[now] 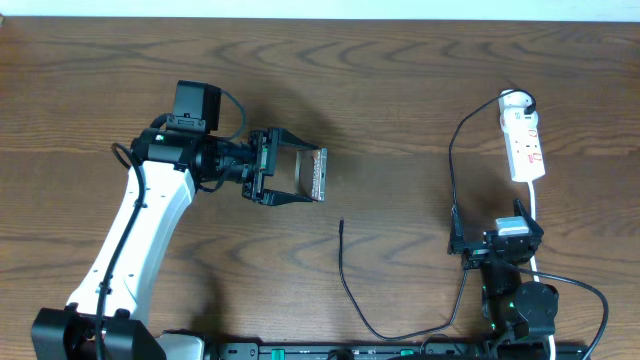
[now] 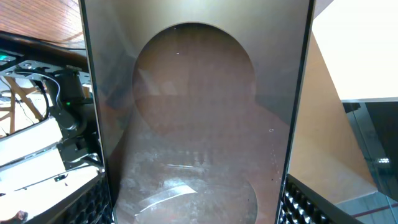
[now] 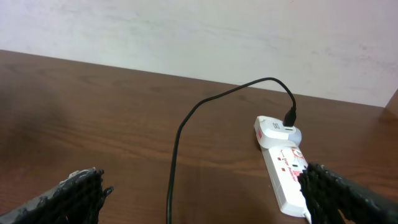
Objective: Plug charger to phone and switch on socket
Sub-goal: 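Lift the phone with the left gripper and rotate it upright, then move the right gripper toward the phone held by the left gripper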
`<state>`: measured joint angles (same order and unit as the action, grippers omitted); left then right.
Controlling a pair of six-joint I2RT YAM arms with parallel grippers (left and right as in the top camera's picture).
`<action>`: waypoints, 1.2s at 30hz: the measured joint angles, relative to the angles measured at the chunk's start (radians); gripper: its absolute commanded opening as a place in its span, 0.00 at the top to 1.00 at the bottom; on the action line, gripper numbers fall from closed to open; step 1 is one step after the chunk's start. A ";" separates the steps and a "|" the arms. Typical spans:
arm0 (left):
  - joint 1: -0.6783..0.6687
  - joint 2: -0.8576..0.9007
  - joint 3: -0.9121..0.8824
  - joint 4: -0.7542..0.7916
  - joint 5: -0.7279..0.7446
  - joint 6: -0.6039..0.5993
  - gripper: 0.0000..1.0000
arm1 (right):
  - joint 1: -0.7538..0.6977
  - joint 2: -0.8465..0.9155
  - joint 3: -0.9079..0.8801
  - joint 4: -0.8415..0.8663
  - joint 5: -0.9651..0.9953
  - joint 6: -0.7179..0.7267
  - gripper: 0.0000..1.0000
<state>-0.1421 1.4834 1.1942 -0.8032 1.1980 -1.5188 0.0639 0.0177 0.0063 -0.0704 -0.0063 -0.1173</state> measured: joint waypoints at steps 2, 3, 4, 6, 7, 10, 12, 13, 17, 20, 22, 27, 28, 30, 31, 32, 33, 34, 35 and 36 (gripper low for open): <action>0.000 0.000 0.000 0.000 -0.005 0.000 0.93 | 0.000 0.000 0.000 0.000 0.000 0.000 0.01; 0.000 0.000 0.000 0.000 -0.010 0.000 0.92 | 0.000 0.000 0.000 0.000 0.000 0.000 0.01; 0.000 0.000 0.000 0.000 -0.016 0.000 0.93 | 0.000 0.000 0.000 0.000 0.000 0.000 0.01; 0.000 0.000 0.000 0.000 -0.029 0.000 0.92 | 0.000 0.000 0.000 0.000 0.000 0.000 0.01; 0.000 0.000 0.000 0.000 -0.033 0.000 0.92 | 0.000 0.000 0.000 0.000 0.000 0.000 0.01; 0.000 0.000 0.000 0.000 -0.051 0.000 0.92 | 0.000 0.000 0.000 0.000 0.000 0.000 0.01; 0.000 0.000 0.000 0.000 -0.064 0.002 0.93 | 0.000 0.000 0.000 0.000 0.000 0.000 0.01; 0.000 0.000 0.000 0.000 -0.072 0.004 0.93 | 0.000 0.000 0.000 0.000 0.000 0.000 0.01; 0.000 0.000 0.000 0.000 -0.126 0.019 0.92 | 0.000 0.000 0.000 0.000 0.000 0.000 0.01; 0.000 0.000 0.000 -0.002 -0.197 0.032 0.92 | 0.000 0.000 0.000 0.000 0.000 0.000 0.01; 0.000 0.000 0.000 -0.005 -0.246 0.038 0.93 | 0.000 0.000 0.000 0.000 0.000 0.000 0.01; 0.000 0.000 0.000 -0.037 -0.410 0.053 0.93 | 0.000 0.000 0.000 0.000 0.000 0.000 0.01; 0.000 0.000 0.000 -0.067 -0.486 0.055 0.93 | 0.000 0.000 0.000 0.000 0.000 0.000 0.01; 0.000 -0.001 0.001 -0.094 -0.564 0.056 0.92 | 0.000 0.000 0.000 0.000 0.000 0.000 0.01; 0.000 -0.001 0.001 -0.114 -0.608 0.057 0.93 | 0.000 0.000 0.000 0.000 0.000 0.000 0.01; 0.000 -0.001 0.001 -0.132 -0.654 0.057 0.93 | 0.000 0.000 0.000 0.000 0.000 0.000 0.01; 0.000 -0.001 0.001 -0.141 -0.690 0.057 0.93 | 0.000 0.000 0.000 0.000 0.000 0.000 0.01; 0.000 -0.001 0.001 -0.148 -0.725 0.057 0.92 | 0.000 0.000 0.000 0.000 0.000 0.000 0.01; 0.000 -0.001 0.001 -0.155 -0.756 0.057 0.92 | 0.000 0.000 0.000 0.000 0.000 0.000 0.01; 0.000 -0.001 0.001 -0.162 -0.782 0.057 0.92 | 0.000 0.000 0.000 0.000 0.000 0.000 0.01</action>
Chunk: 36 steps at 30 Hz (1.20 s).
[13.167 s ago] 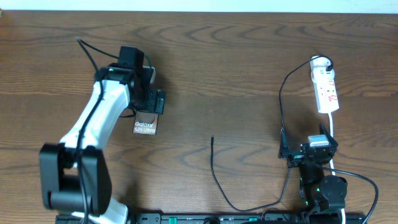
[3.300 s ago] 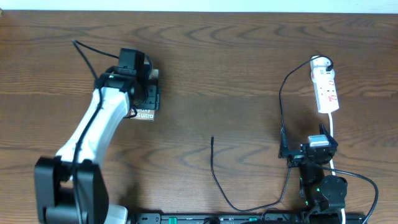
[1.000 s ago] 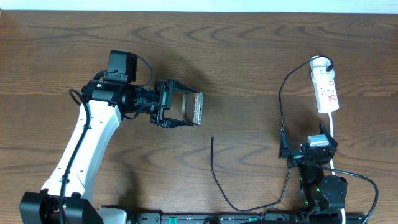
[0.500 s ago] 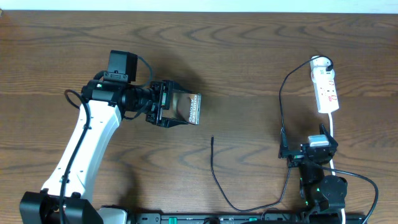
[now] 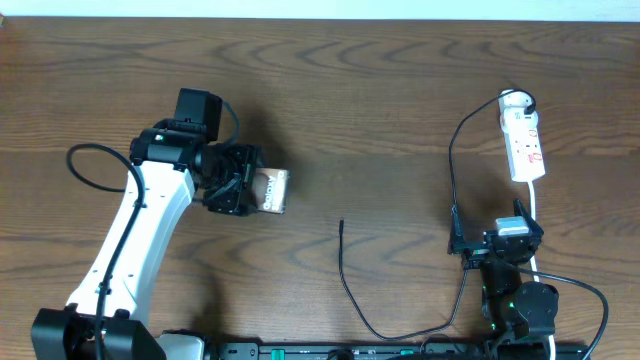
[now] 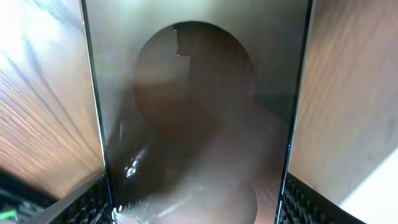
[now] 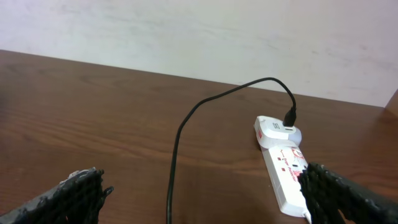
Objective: Plug charger to phone and switch on socket
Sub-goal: 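Move the right gripper toward the phone held by the left gripper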
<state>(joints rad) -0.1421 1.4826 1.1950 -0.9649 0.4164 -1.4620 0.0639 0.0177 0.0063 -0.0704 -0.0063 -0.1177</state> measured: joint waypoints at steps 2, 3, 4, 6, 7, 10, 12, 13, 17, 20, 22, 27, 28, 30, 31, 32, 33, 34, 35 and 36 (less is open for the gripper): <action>0.000 0.000 0.000 -0.008 -0.045 0.000 0.93 | 0.000 0.000 0.000 0.000 0.000 0.000 0.01; 0.000 0.000 0.000 -0.010 -0.065 0.000 0.93 | 0.000 0.000 0.000 0.000 0.000 0.000 0.01; 0.000 0.000 0.000 -0.010 -0.078 0.000 0.92 | 0.000 0.000 0.000 0.000 0.000 0.000 0.01; 0.000 0.000 0.000 -0.013 -0.105 0.000 0.93 | 0.000 0.000 0.000 0.000 0.000 0.000 0.01; 0.000 0.000 0.000 -0.013 -0.110 0.000 0.93 | 0.000 0.000 0.000 0.001 0.002 -0.002 0.01; 0.000 0.000 0.000 -0.014 -0.121 0.000 0.93 | 0.000 0.000 0.000 0.006 0.011 -0.014 0.01; 0.000 0.000 0.000 -0.016 -0.127 0.000 0.93 | 0.000 0.000 0.000 0.001 0.018 -0.022 0.01; 0.000 0.000 0.000 -0.017 -0.129 0.000 0.93 | 0.000 0.000 0.000 0.002 0.020 -0.023 0.01; 0.000 0.000 0.000 -0.018 -0.132 0.000 0.92 | 0.000 0.000 0.000 0.002 0.014 -0.024 0.01; 0.000 0.000 0.000 -0.019 -0.132 0.000 0.93 | 0.000 0.000 0.000 0.036 -0.010 -0.024 0.01; 0.000 0.000 0.000 -0.019 -0.132 0.000 0.93 | 0.000 0.001 0.000 0.093 -0.039 -0.024 0.01; 0.000 0.000 0.000 -0.019 -0.134 0.000 0.93 | 0.000 0.002 0.010 0.108 -0.130 0.056 0.01; 0.000 0.000 0.000 -0.019 -0.134 0.000 0.93 | 0.000 0.006 0.023 0.083 -0.147 0.075 0.01; 0.000 0.000 0.000 -0.019 -0.134 0.000 0.93 | 0.000 0.029 0.060 0.032 -0.172 0.097 0.01; 0.000 0.000 0.000 -0.019 -0.135 0.000 0.92 | 0.000 0.049 0.090 -0.002 -0.182 0.103 0.01; 0.000 0.000 0.000 -0.019 -0.135 0.000 0.92 | 0.000 0.078 0.129 -0.034 -0.189 0.107 0.01; 0.000 0.000 0.000 -0.019 -0.135 0.000 0.93 | 0.000 0.114 0.179 -0.075 -0.198 0.108 0.01; 0.000 0.000 0.000 -0.019 -0.135 0.000 0.92 | 0.000 0.159 0.235 -0.112 -0.208 0.108 0.01; 0.000 0.000 0.000 -0.019 -0.135 0.000 0.92 | 0.000 0.201 0.287 -0.142 -0.218 0.109 0.01; 0.000 0.000 0.000 -0.019 -0.134 0.000 0.92 | 0.000 0.268 0.364 -0.177 -0.237 0.110 0.01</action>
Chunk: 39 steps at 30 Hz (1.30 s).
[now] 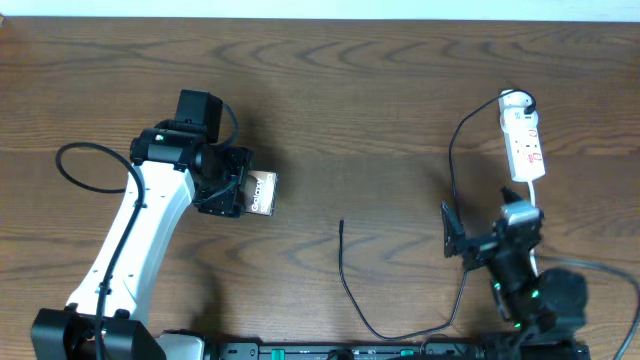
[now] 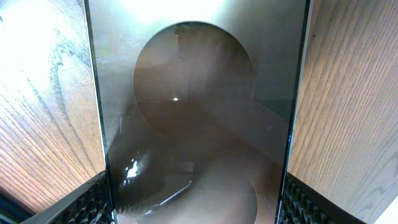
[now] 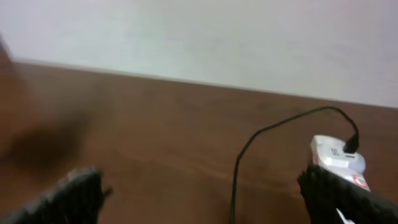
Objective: Plug charger to phone and switch on socket
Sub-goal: 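Move the right gripper toward the phone held by the left gripper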
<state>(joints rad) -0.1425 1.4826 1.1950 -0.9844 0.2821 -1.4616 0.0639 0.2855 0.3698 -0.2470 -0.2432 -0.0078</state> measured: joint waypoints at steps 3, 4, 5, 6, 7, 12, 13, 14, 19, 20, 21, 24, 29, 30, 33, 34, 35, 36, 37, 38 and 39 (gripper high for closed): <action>0.000 0.000 0.000 0.000 0.000 0.000 0.93 | 0.000 0.183 0.183 -0.081 -0.077 0.000 0.01; 0.000 0.000 0.000 0.000 0.000 0.000 0.93 | 0.000 0.238 0.234 -0.101 -0.107 0.000 0.01; 0.000 0.000 0.000 0.000 0.000 0.000 0.93 | 0.000 0.315 0.302 -0.137 -0.153 0.003 0.01; 0.000 0.000 0.000 0.001 0.000 0.000 0.92 | 0.000 0.391 0.363 -0.159 -0.199 0.007 0.01; 0.000 0.000 0.001 -0.001 0.000 0.000 0.93 | 0.000 0.470 0.425 -0.212 -0.258 0.018 0.01; 0.000 0.000 0.001 -0.001 0.000 0.000 0.93 | -0.002 0.811 0.644 -0.224 -0.609 0.110 0.01; 0.000 -0.001 0.001 0.000 0.000 0.000 0.93 | -0.002 0.877 0.668 -0.182 -0.694 0.152 0.01; 0.000 -0.001 0.001 0.000 0.000 0.000 0.92 | -0.002 0.912 0.676 -0.153 -0.743 0.182 0.01; 0.000 -0.002 0.001 0.000 0.000 0.000 0.92 | -0.002 1.105 0.692 -0.069 -0.916 0.414 0.01; 0.000 -0.002 0.001 0.000 0.000 0.000 0.92 | -0.002 1.152 0.692 -0.067 -0.938 0.472 0.01; 0.000 -0.002 0.001 0.000 0.000 0.000 0.93 | 0.000 1.182 0.692 -0.064 -0.949 0.502 0.01; 0.000 -0.002 0.001 0.000 0.000 0.000 0.92 | 0.013 1.260 0.692 -0.050 -0.970 0.557 0.01; 0.000 -0.002 0.001 0.001 0.000 -0.001 0.92 | 0.084 1.351 0.692 -0.046 -0.969 0.595 0.01; 0.000 -0.002 0.001 0.001 -0.001 -0.004 0.93 | 0.105 1.363 0.692 -0.046 -0.961 0.600 0.01; 0.000 -0.002 0.001 0.001 -0.005 -0.012 0.92 | 0.170 1.391 0.692 -0.038 -0.925 0.607 0.01; 0.000 -0.002 0.001 0.001 -0.005 -0.016 0.93 | 0.189 1.395 0.692 -0.032 -0.912 0.608 0.02; 0.000 -0.002 0.001 0.001 -0.005 -0.021 0.92 | 0.219 1.402 0.692 -0.018 -0.892 0.612 0.02; 0.000 -0.002 0.001 0.000 -0.005 -0.027 0.93 | 0.240 1.405 0.692 -0.006 -0.877 0.614 0.02; 0.000 -0.002 0.001 0.001 -0.008 -0.032 0.92 | 0.274 1.408 0.692 0.022 -0.855 0.622 0.02; 0.000 -0.002 0.001 0.001 -0.011 -0.036 0.93 | 0.300 1.409 0.692 0.047 -0.837 0.633 0.02; 0.000 -0.002 0.001 0.001 -0.019 -0.041 0.93 | 0.327 1.409 0.692 0.080 -0.819 0.649 0.03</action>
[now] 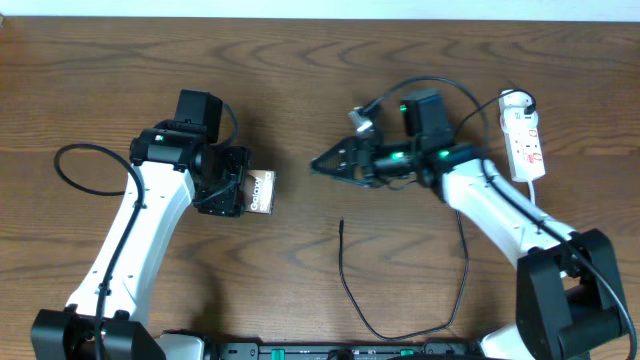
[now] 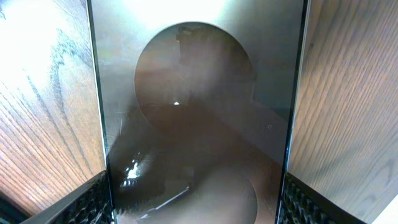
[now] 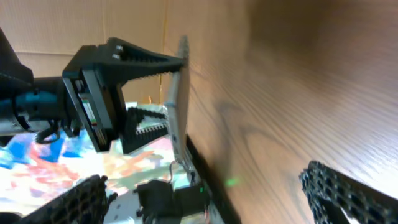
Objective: Plug charger to phone and switch on socket
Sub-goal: 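Move the right gripper toward the phone held by the left gripper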
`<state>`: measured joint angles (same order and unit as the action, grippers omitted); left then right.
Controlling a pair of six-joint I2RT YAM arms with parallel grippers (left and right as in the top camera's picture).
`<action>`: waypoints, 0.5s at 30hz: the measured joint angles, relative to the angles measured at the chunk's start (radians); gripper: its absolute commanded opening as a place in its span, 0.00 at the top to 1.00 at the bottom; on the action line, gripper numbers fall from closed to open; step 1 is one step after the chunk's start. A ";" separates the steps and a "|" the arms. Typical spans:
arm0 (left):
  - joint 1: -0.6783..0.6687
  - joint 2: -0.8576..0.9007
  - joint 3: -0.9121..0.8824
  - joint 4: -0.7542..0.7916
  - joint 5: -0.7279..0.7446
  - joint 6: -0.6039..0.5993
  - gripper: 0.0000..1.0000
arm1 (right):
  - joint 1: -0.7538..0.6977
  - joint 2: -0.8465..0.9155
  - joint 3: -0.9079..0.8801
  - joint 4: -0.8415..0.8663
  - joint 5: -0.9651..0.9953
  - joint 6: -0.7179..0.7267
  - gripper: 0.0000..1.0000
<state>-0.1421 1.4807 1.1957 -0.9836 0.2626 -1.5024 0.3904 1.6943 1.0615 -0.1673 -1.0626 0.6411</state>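
Observation:
The phone (image 1: 264, 190) is held on edge left of centre, my left gripper (image 1: 240, 193) shut on it. In the left wrist view its dark glass face (image 2: 196, 112) fills the frame between the fingers (image 2: 93, 199). My right gripper (image 1: 322, 166) reaches in from the right, open, with nothing in it, pointing left at the phone a short way off. The right wrist view shows the phone's thin edge (image 3: 177, 99) ahead of the right gripper (image 3: 205, 199). The loose charger cable tip (image 1: 341, 223) lies on the table below the right gripper. The white power strip (image 1: 524, 135) lies far right.
The black cable (image 1: 400, 333) loops along the front edge and rises on the right to the adapter (image 1: 514, 99) in the strip's far end. The left arm's own wire (image 1: 80, 170) arcs out to the left. The wooden table (image 1: 320, 80) stretches back bare.
My right arm has moved from the table's front right corner to the middle, its open gripper now pointing left near the phone. The left gripper and phone stayed where they were.
First my left gripper held the phone out toward the centre while the right arm rested at the front right. Then the phone was drawn back nearer the left arm and turned. After that the right arm started to shift, and now it is at mid table.

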 measured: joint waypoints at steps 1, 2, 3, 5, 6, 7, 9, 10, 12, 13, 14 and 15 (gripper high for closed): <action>0.000 0.000 0.000 0.000 -0.004 -0.005 0.93 | 0.017 0.000 0.000 0.018 0.014 0.009 0.04; 0.000 0.000 0.000 0.000 -0.008 -0.009 0.93 | 0.043 0.000 0.001 0.048 0.034 0.030 0.05; 0.000 0.000 0.000 0.000 -0.011 -0.013 0.93 | 0.057 0.000 0.001 0.060 0.048 0.043 0.07; 0.000 0.000 0.000 0.000 -0.015 -0.018 0.92 | 0.091 0.000 0.001 0.075 0.087 0.077 0.07; 0.000 0.000 0.000 -0.001 -0.017 -0.021 0.93 | 0.108 0.000 0.001 0.076 0.113 0.098 0.08; 0.000 0.000 0.000 -0.001 -0.019 -0.025 0.93 | 0.119 0.000 0.001 0.076 0.132 0.113 0.07; -0.005 0.000 0.000 -0.001 -0.024 -0.042 0.93 | 0.144 0.000 0.001 0.076 0.177 0.144 0.07; -0.008 0.000 0.000 -0.001 -0.026 -0.050 0.93 | 0.153 0.000 0.001 0.077 0.195 0.155 0.06; -0.015 0.000 0.000 -0.001 -0.026 -0.068 0.93 | 0.172 0.000 0.001 0.083 0.227 0.172 0.06; -0.020 0.000 0.000 -0.001 -0.026 -0.076 0.93 | 0.180 0.000 0.001 0.085 0.242 0.182 0.05; -0.025 0.000 0.000 -0.001 -0.026 -0.083 0.92 | 0.186 0.000 0.001 0.086 0.253 0.188 0.06; -0.030 0.000 0.000 -0.001 -0.026 -0.092 0.93 | 0.191 0.000 0.001 0.087 0.261 0.193 0.06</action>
<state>-0.1722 1.4807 1.1957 -0.9844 0.2363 -1.5948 0.5816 1.6943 1.0626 -0.0799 -0.8017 0.8337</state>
